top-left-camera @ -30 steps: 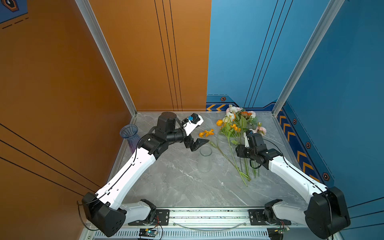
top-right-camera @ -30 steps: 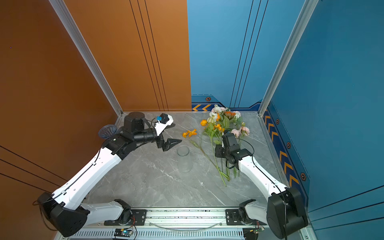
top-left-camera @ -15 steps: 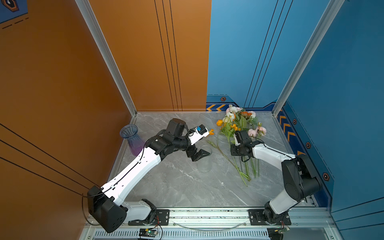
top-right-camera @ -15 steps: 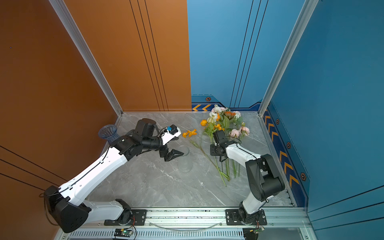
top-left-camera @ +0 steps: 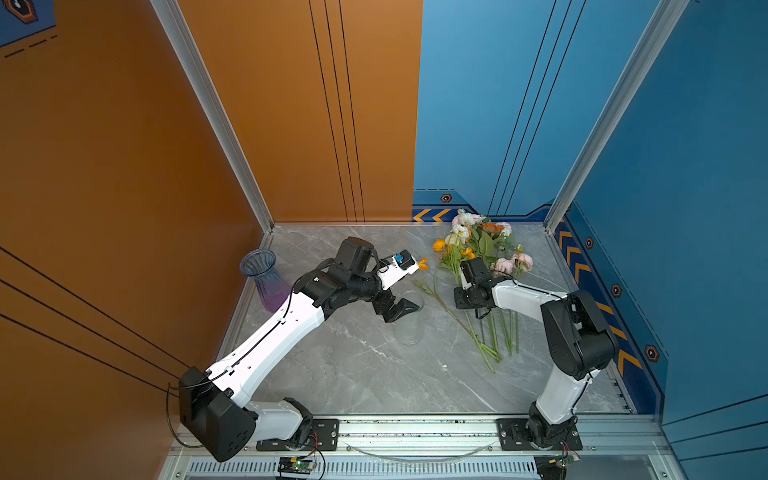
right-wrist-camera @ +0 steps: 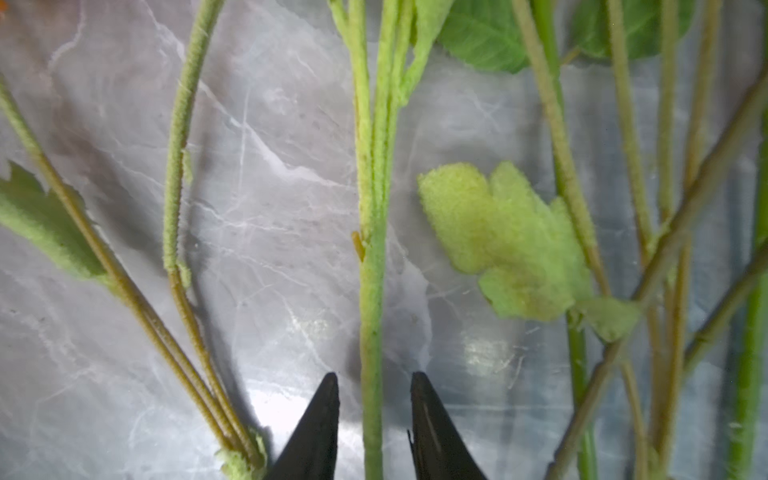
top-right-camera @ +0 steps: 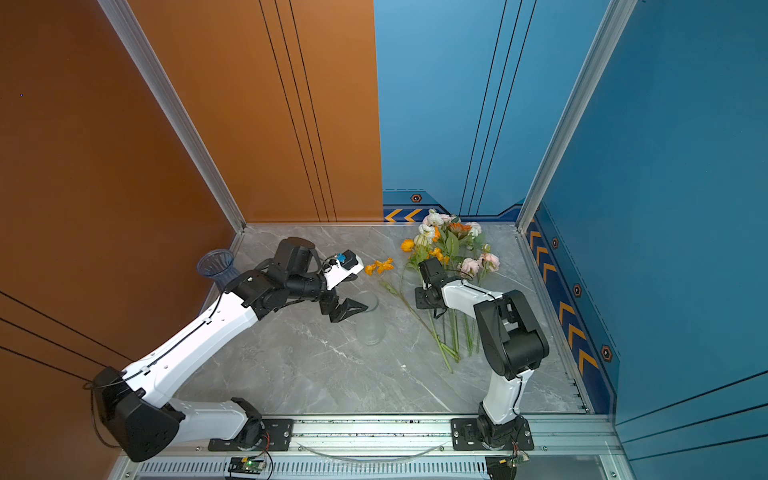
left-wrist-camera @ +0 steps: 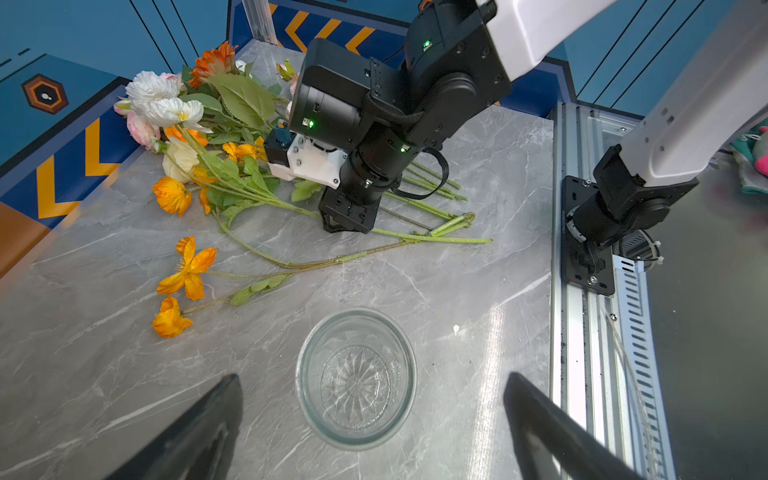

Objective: Arrange the flowers into the vase
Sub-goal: 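Grasp a white flower stem with the right gripper and lift it up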

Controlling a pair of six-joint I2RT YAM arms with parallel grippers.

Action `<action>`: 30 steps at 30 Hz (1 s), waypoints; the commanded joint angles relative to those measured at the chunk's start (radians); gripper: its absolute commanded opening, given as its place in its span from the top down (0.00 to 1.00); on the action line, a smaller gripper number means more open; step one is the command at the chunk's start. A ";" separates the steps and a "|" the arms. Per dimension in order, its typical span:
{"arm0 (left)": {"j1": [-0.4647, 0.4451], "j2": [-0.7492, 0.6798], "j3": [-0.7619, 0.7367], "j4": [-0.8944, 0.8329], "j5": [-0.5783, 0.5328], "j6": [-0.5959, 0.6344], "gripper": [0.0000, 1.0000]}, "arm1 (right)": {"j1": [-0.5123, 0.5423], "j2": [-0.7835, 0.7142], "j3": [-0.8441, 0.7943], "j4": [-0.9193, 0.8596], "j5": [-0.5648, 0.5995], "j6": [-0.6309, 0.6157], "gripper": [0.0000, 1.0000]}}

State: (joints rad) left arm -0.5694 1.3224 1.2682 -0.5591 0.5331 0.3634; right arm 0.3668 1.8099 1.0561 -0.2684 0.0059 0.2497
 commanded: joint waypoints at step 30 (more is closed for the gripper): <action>0.043 -0.025 0.013 -0.022 -0.029 0.019 0.02 | 0.005 -0.332 0.025 -0.125 -0.001 -0.067 1.00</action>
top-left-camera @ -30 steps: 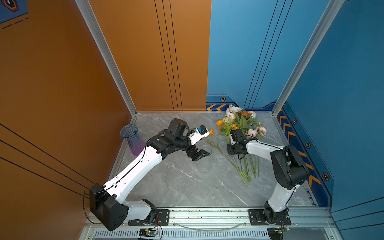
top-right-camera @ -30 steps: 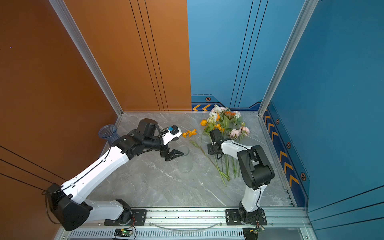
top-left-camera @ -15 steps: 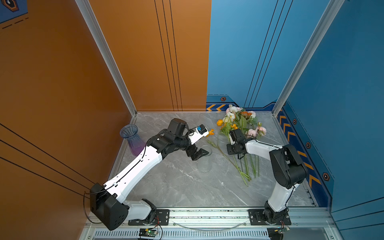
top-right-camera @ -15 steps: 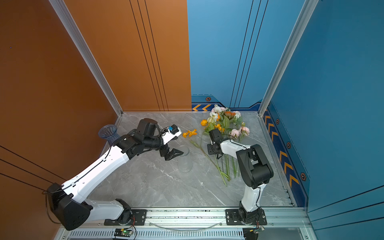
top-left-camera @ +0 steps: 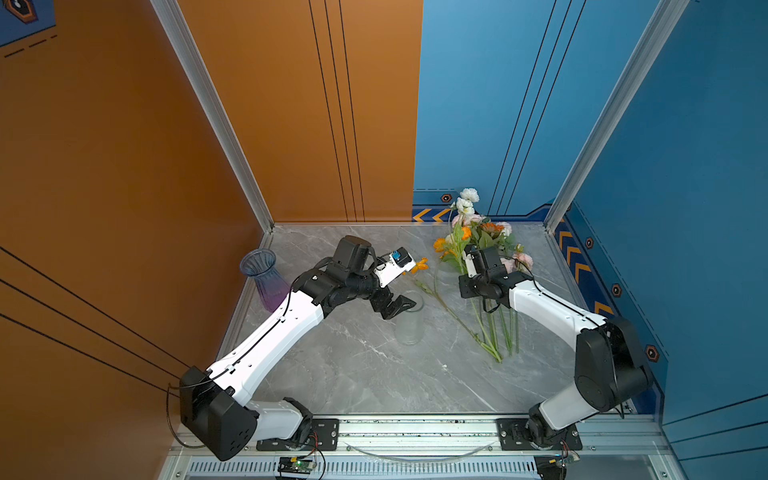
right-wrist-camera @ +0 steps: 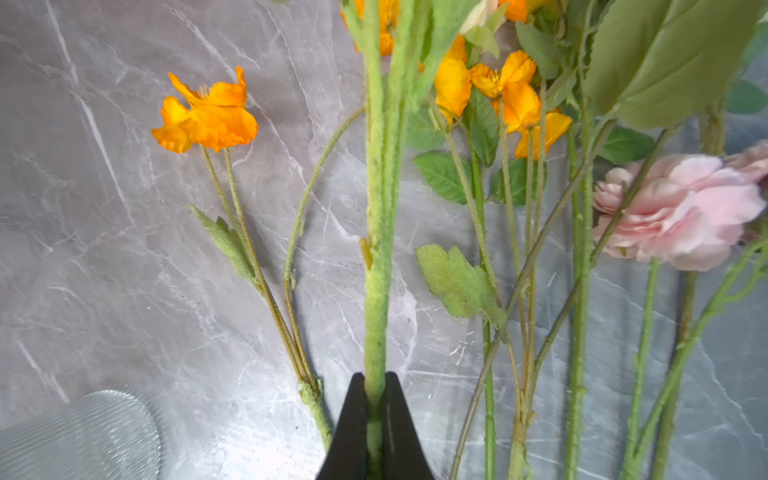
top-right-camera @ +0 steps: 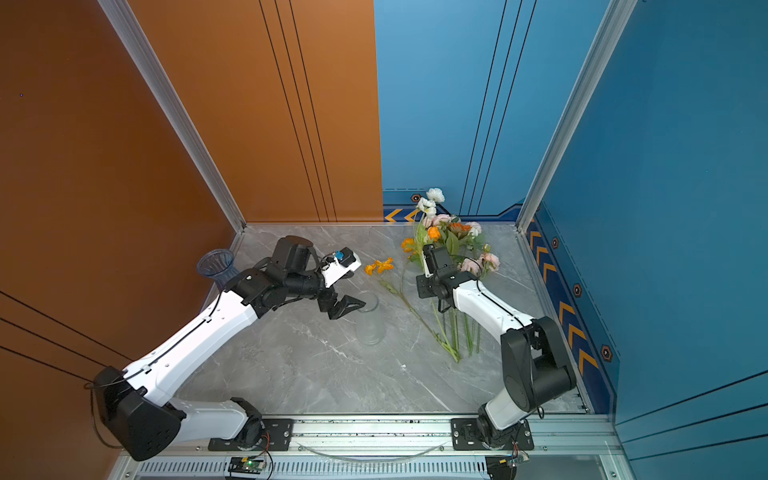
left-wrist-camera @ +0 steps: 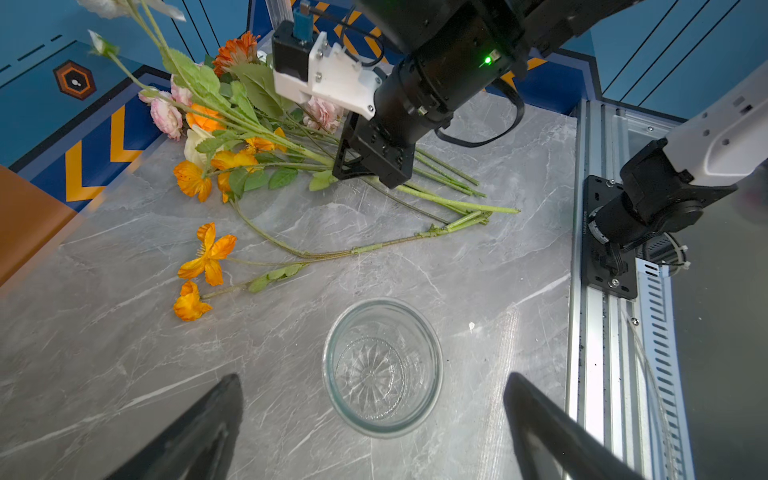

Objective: Arrange the flowers into the vase
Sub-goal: 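Grasp a white flower stem with the right gripper and lift it up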

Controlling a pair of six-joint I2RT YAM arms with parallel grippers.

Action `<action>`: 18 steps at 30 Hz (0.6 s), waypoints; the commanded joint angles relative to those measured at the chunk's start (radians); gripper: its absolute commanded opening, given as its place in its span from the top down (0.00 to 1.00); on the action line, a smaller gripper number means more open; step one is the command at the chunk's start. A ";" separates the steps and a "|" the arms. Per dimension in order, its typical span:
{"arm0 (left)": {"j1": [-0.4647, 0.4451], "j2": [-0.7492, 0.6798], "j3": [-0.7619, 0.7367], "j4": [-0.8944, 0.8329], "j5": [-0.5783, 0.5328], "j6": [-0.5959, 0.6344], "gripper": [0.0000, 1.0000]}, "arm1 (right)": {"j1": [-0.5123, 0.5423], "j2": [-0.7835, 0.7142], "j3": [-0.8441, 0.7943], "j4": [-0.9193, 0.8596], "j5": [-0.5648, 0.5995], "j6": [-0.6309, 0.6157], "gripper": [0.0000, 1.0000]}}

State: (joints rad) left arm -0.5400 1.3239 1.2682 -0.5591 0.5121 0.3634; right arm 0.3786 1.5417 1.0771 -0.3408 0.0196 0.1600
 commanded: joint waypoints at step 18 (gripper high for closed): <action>0.003 -0.238 -0.137 -0.042 0.015 0.022 0.02 | 0.139 -0.388 0.034 0.429 -0.106 0.031 1.00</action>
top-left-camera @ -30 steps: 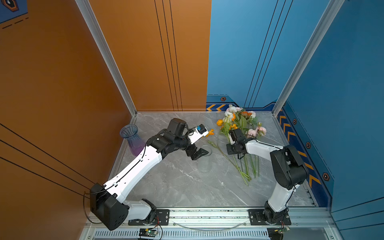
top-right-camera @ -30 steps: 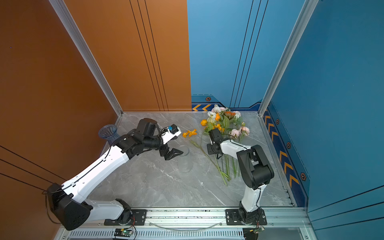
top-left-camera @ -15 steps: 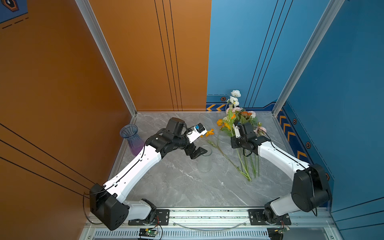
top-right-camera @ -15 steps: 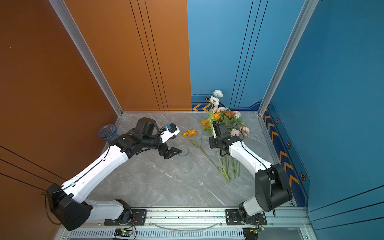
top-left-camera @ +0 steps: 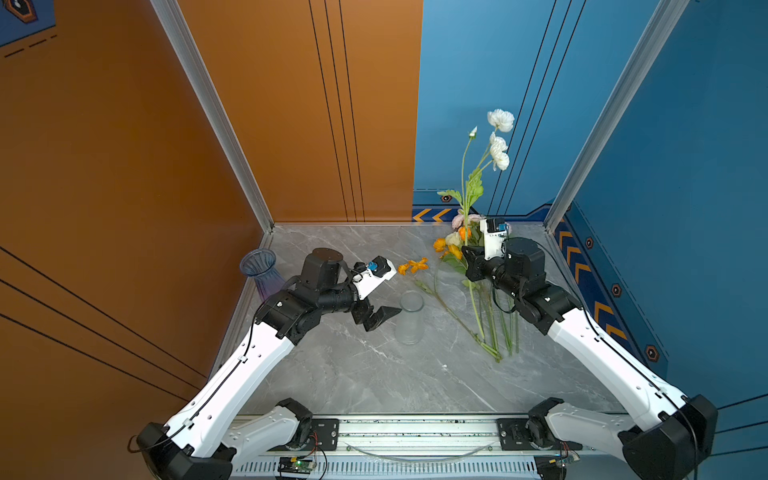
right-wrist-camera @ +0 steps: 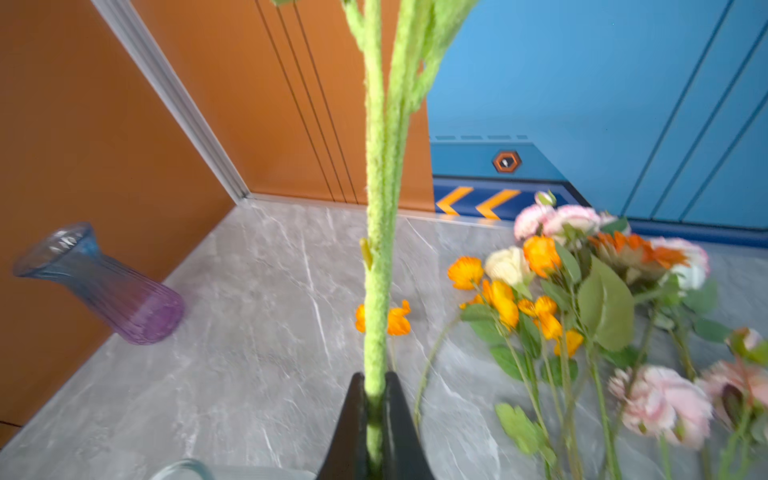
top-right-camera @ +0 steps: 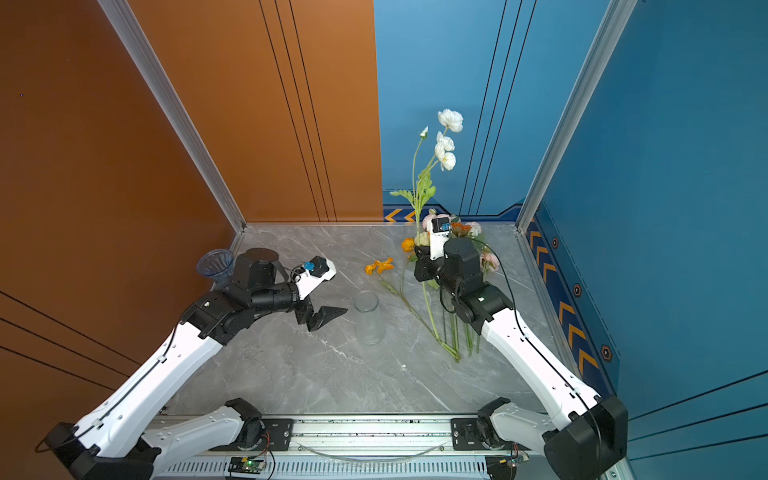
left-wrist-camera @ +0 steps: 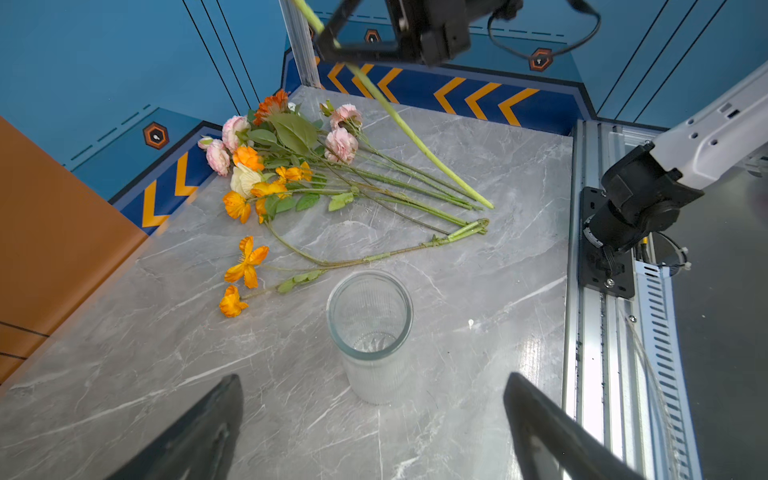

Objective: Arrange the flowers into the vase
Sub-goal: 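Grasp a white flower stem with the right gripper and lift it up, then lower the white flower stem into the clear vase with the right gripper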

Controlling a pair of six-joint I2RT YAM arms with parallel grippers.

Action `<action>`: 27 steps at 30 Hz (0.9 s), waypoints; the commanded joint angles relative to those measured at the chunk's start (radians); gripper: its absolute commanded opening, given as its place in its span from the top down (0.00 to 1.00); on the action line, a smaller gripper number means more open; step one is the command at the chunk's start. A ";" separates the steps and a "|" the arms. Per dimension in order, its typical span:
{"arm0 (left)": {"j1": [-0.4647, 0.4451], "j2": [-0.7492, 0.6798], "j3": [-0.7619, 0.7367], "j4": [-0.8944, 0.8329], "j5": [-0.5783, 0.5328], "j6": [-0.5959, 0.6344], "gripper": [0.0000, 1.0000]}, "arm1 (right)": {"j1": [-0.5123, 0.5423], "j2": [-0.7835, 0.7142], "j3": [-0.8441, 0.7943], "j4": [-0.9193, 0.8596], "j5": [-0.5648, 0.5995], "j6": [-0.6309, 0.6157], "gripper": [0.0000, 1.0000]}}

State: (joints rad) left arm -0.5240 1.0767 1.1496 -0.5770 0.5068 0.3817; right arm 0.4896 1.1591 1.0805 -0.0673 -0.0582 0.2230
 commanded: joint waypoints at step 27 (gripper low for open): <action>0.052 -0.001 -0.003 0.009 0.158 -0.038 0.02 | 0.334 0.140 0.016 0.728 0.007 -0.014 1.00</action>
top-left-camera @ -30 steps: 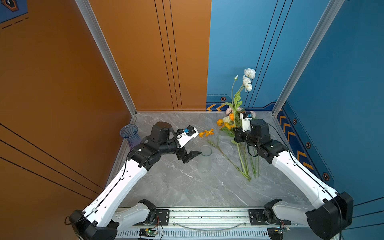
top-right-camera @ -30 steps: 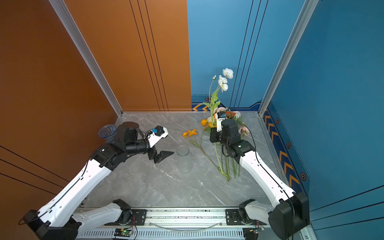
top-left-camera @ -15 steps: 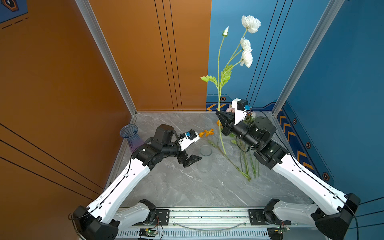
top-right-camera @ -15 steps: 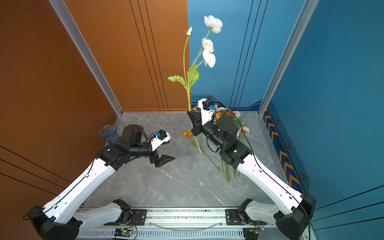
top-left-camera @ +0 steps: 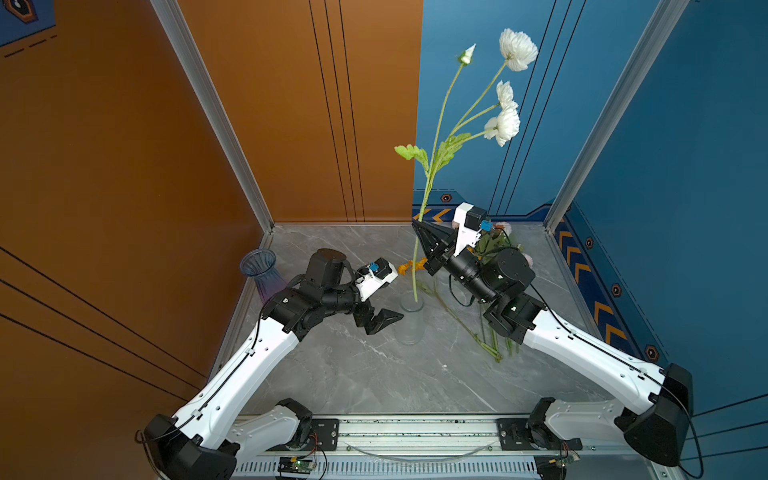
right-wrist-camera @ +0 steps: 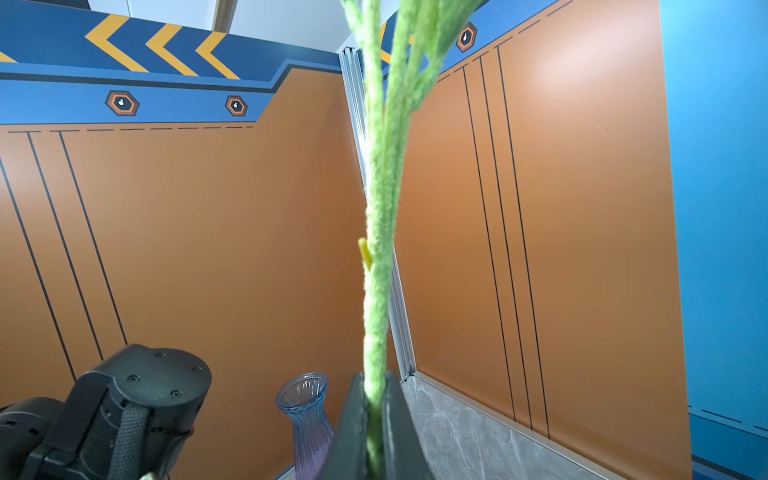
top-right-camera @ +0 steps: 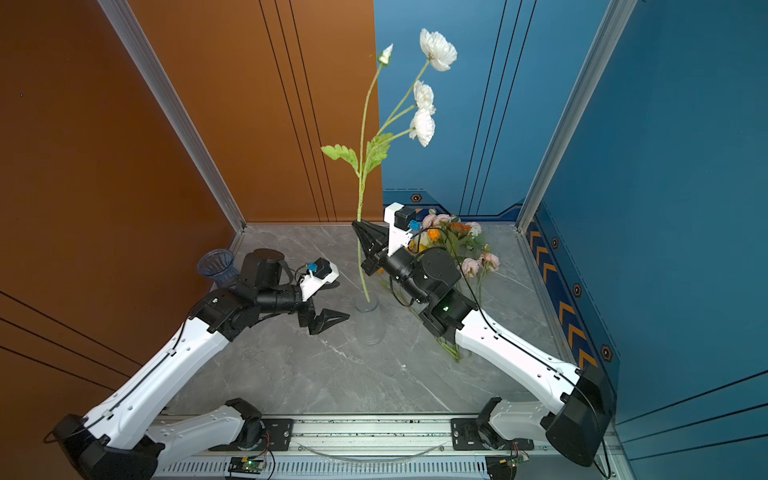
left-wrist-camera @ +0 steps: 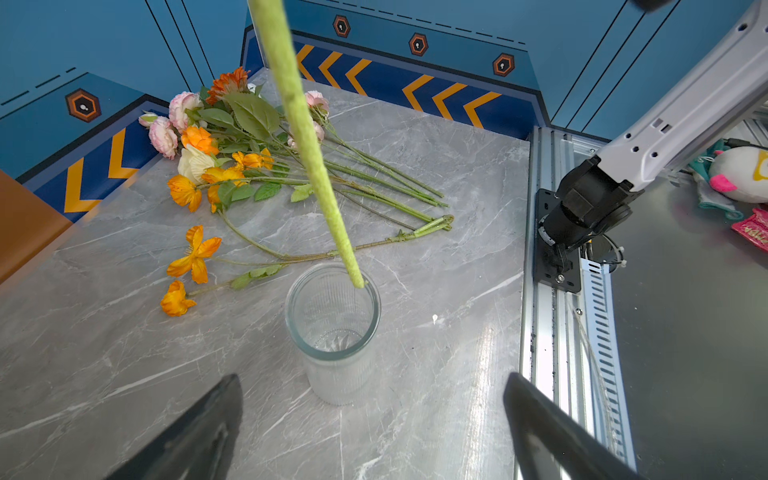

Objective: Arrange the flowers into the vase
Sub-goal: 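Lower the white flower stem into the clear vase with the right gripper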

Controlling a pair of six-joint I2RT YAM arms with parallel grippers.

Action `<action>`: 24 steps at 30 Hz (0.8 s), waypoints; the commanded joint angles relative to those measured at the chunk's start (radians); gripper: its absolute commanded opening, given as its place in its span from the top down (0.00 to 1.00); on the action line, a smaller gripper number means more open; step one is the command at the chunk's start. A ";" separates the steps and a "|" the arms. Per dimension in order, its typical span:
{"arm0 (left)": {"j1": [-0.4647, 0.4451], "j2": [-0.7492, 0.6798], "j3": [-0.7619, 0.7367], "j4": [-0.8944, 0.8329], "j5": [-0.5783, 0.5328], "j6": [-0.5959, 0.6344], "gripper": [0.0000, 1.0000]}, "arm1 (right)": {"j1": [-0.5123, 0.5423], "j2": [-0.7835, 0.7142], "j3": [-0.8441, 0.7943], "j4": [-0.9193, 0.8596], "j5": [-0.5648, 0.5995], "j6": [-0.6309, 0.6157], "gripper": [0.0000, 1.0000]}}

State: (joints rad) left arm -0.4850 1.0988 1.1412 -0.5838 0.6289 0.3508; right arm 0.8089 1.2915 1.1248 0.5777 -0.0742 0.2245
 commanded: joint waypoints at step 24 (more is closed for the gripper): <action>0.046 0.001 0.003 0.027 0.066 -0.013 0.02 | 0.033 0.133 -0.408 0.432 0.029 -0.028 1.00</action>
State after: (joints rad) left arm -0.4496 1.0885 1.1412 -0.5720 0.6628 0.3470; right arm 0.8425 1.4002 0.7422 0.9203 -0.0414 0.1761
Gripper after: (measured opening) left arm 0.979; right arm 0.073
